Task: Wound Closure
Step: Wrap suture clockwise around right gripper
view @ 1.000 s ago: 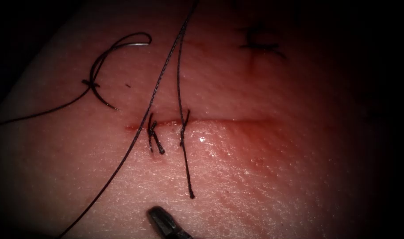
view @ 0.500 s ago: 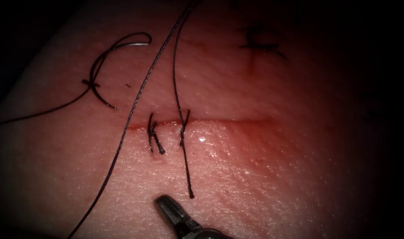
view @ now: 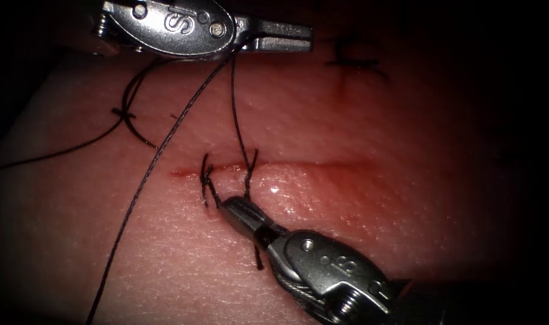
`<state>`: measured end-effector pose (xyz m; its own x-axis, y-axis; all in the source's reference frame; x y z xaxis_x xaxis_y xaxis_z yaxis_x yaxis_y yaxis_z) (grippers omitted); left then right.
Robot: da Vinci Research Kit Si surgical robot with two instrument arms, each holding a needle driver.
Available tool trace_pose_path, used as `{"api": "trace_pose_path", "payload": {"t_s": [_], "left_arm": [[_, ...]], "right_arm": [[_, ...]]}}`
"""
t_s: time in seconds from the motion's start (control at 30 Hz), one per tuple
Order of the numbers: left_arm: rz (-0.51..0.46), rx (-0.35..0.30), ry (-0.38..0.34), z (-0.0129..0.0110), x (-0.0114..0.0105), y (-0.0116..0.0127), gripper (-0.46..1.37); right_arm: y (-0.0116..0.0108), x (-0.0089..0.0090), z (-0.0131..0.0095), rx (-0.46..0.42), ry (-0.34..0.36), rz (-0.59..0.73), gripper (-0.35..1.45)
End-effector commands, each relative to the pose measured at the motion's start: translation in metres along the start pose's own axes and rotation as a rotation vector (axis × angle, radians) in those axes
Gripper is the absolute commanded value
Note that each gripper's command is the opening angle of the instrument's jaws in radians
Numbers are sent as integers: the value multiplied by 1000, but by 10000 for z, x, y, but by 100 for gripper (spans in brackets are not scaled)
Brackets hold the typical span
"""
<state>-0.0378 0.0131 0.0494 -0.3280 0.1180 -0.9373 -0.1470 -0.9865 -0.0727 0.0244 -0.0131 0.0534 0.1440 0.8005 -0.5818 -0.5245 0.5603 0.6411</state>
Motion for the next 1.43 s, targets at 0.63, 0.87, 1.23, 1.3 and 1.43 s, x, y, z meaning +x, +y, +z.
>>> {"api": "trace_pose_path", "payload": {"t_s": [0.63, 0.87, 1.23, 1.3, 1.43], "left_arm": [[-89, -113, 86, -20, 5, 80, -35], [-100, -151, 106, -15, -5, 108, -35], [-127, -182, 113, -4, -34, 142, -35], [-128, -183, 113, -3, -38, 144, -35], [-127, -181, 112, -4, -41, 140, -35]], "right_arm": [[63, 27, 43, 402, -13, -139, -35], [68, 37, 61, 486, -9, -166, -35], [74, 53, 67, 531, -2, -170, -35], [73, 52, 67, 532, -2, -170, -35], [71, 50, 65, 532, -2, -171, -35]]}}
